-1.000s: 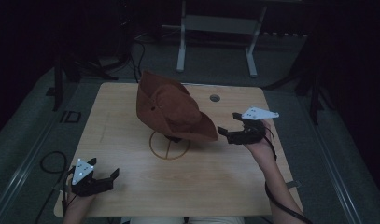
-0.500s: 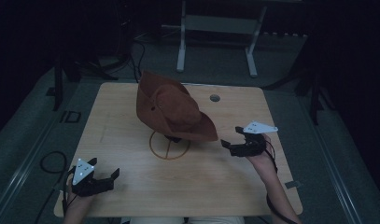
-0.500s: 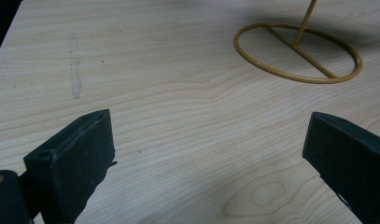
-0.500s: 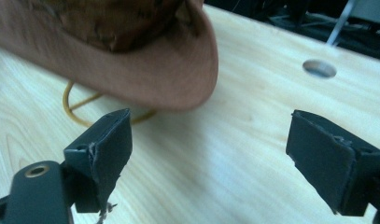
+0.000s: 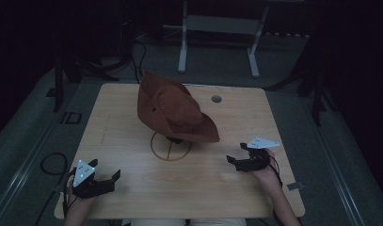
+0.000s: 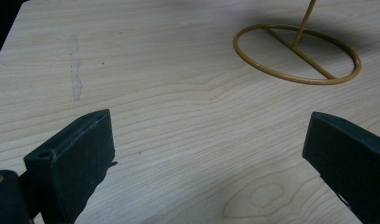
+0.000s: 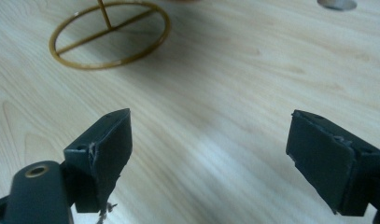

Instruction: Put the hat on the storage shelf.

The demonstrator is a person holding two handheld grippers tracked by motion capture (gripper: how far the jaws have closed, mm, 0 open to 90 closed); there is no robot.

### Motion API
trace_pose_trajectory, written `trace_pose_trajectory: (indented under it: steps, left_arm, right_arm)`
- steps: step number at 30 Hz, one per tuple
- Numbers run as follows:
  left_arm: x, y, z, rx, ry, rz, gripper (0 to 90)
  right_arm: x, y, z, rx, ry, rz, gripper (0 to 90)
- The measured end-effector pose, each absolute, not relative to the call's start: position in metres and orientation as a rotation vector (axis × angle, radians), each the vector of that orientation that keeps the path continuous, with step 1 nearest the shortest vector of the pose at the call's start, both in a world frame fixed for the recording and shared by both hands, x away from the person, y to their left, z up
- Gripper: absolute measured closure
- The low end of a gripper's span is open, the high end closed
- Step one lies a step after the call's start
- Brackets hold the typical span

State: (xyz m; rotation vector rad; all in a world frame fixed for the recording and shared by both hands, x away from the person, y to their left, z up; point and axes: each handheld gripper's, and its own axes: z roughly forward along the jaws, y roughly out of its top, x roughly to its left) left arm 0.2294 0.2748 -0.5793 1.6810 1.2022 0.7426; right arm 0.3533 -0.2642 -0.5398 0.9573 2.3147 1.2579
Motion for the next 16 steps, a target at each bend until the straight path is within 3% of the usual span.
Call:
trace_pose_trajectory:
  steps: [16]
  left_arm:
    - [0.229,0.274,-0.579,1.683,1.195,0.747,3.0]
  right_arm:
    - [0.350,-0.275,-0.561,0.973,2.307,1.212,14.3]
